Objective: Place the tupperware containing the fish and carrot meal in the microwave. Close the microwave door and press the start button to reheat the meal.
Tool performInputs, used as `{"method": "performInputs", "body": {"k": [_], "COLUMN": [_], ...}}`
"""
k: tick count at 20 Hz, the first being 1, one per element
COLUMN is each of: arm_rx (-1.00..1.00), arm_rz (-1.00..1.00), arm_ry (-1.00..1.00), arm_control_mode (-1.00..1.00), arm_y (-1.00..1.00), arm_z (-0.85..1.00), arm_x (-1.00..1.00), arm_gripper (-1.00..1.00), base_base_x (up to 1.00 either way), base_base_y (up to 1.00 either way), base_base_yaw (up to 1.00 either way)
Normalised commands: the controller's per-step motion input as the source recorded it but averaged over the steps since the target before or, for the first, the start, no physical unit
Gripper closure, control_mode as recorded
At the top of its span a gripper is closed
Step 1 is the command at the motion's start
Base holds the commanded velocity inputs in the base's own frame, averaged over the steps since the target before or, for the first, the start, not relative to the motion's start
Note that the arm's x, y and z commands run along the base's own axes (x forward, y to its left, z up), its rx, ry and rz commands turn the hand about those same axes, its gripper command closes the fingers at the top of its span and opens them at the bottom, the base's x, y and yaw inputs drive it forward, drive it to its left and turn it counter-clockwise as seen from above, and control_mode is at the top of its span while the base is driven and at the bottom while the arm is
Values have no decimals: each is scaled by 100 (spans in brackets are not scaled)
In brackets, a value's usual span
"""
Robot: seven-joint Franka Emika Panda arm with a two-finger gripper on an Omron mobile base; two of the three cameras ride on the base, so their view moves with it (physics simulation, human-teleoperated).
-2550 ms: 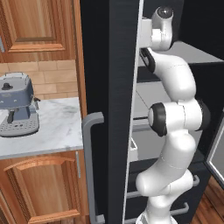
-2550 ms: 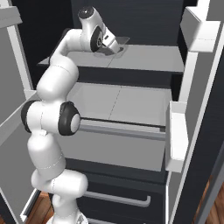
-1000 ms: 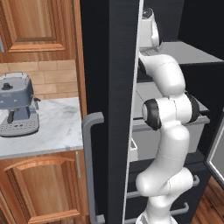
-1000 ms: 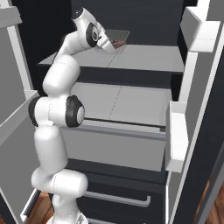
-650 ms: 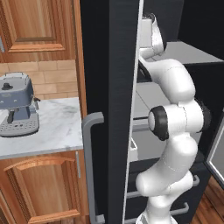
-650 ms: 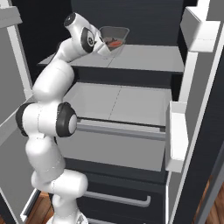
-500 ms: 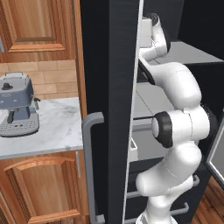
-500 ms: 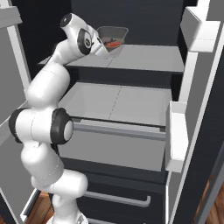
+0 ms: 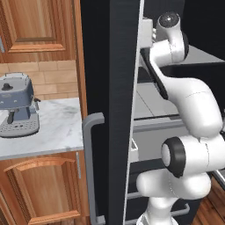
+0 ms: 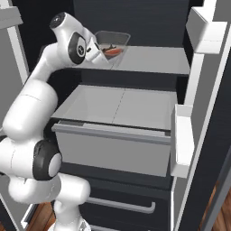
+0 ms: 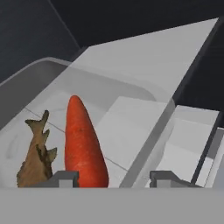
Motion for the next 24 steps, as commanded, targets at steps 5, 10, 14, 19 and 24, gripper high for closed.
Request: {"method": "performInputs", "body": {"k": [5,10,14,19,24], "arm_rx": [0,0,0,0,0], "arm_rz": [8,7,11,5,0], "arm_ry": [14,18,31,20,5], "arm_control_mode": [-100,-100,-100,-100,-100], "arm_y": [-11,-16,-2,0,-1], "arm_z": [-11,-35,-59,-36,-7], "arm_x": [-100,-100,-98,-58,-17], "arm_gripper": [100,100,100,100,100], "base_base_x": [0,0,0,0,0], "base_base_y": [0,0,0,0,0], "base_base_yaw": [0,0,0,0,0]}}
